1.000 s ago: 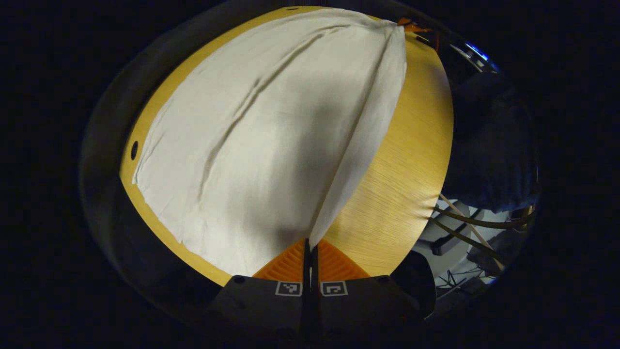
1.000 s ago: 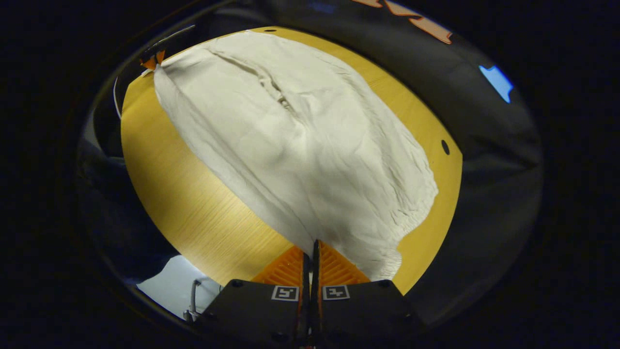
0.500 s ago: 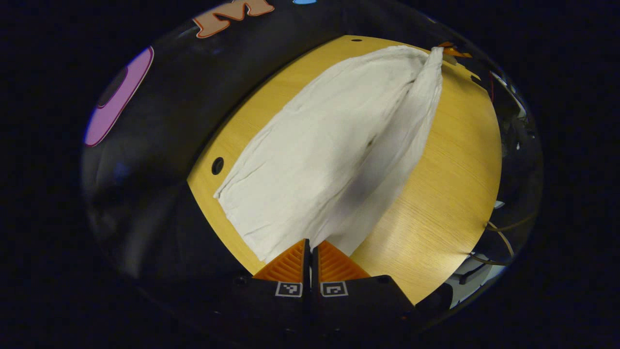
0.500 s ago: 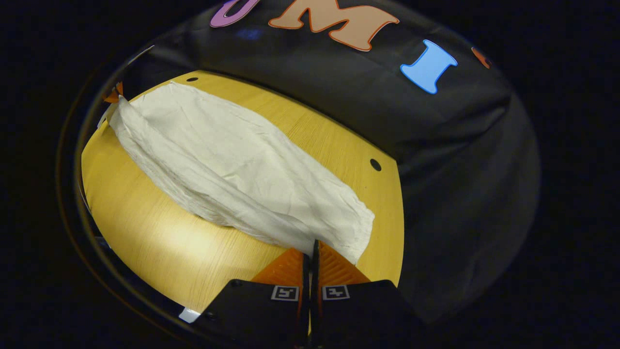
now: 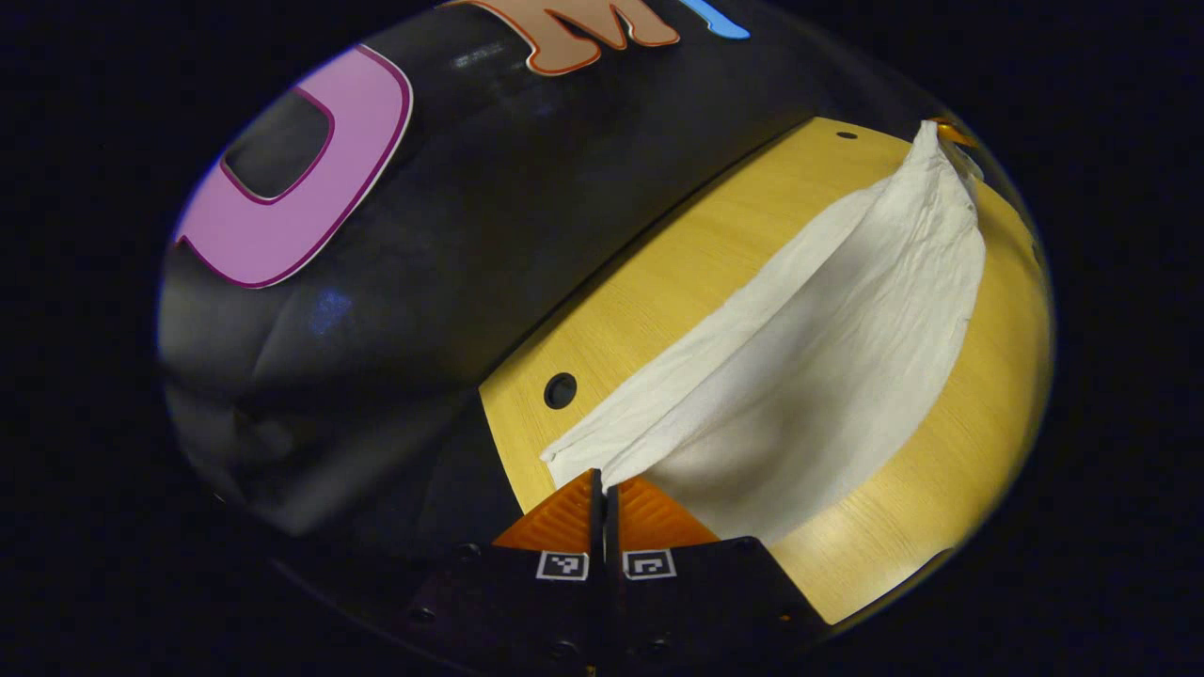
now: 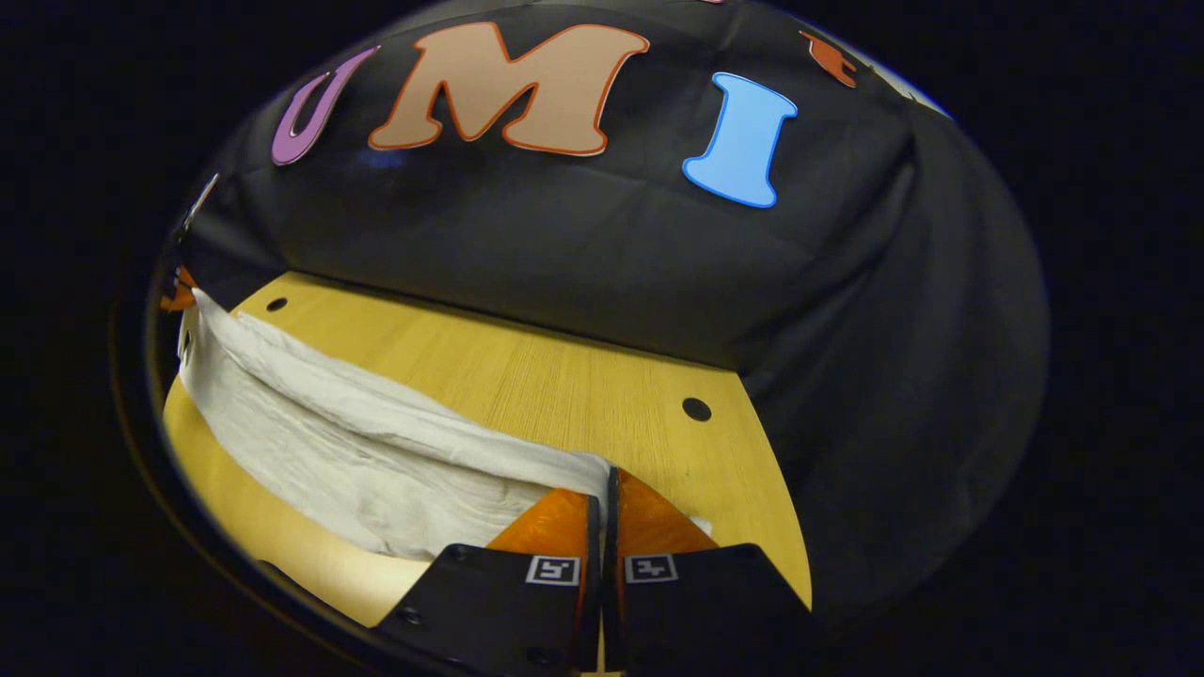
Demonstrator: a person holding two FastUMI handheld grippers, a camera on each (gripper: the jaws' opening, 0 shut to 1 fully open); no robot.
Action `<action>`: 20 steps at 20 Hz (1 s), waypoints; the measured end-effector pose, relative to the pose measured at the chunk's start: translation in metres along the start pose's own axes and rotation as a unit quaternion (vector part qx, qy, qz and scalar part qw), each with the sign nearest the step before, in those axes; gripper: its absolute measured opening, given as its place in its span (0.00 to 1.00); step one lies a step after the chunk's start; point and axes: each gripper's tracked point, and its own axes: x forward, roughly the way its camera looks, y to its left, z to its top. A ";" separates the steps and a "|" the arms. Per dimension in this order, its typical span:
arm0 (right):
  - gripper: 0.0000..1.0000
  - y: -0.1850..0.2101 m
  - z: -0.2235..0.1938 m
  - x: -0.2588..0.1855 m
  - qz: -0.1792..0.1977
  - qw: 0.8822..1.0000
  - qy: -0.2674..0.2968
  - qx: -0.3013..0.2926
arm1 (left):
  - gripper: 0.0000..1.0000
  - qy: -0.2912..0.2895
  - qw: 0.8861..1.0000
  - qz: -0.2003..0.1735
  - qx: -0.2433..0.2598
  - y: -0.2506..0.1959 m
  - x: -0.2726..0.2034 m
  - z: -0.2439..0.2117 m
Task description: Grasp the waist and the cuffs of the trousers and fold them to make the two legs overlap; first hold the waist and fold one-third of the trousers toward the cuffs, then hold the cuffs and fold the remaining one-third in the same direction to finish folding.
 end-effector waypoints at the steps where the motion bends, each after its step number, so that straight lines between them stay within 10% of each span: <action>1: 0.03 0.003 -0.004 0.016 0.004 1.000 0.003 0.000 | 0.00 -0.004 1.000 0.010 -0.011 0.008 -0.006 0.005; 11: 0.12 0.042 -0.066 0.129 0.073 0.993 0.081 0.043 | 0.01 -0.028 0.991 0.055 -0.118 -0.015 0.097 0.001; 14: 0.21 0.052 -0.064 0.132 0.099 0.990 0.075 0.067 | 0.69 -0.046 0.984 0.060 -0.164 -0.023 0.097 0.009; 15: 0.45 0.053 -0.059 0.129 0.104 0.990 0.067 0.071 | 0.95 -0.054 0.980 0.069 -0.176 -0.022 0.093 0.013; 17: 0.94 0.045 -0.046 0.121 0.097 0.992 0.044 0.068 | 0.96 -0.087 0.972 0.077 -0.205 -0.020 0.080 0.029; 20: 0.96 0.026 -0.027 0.095 0.084 0.993 0.013 0.081 | 0.96 -0.142 0.956 0.065 -0.247 -0.024 0.041 0.061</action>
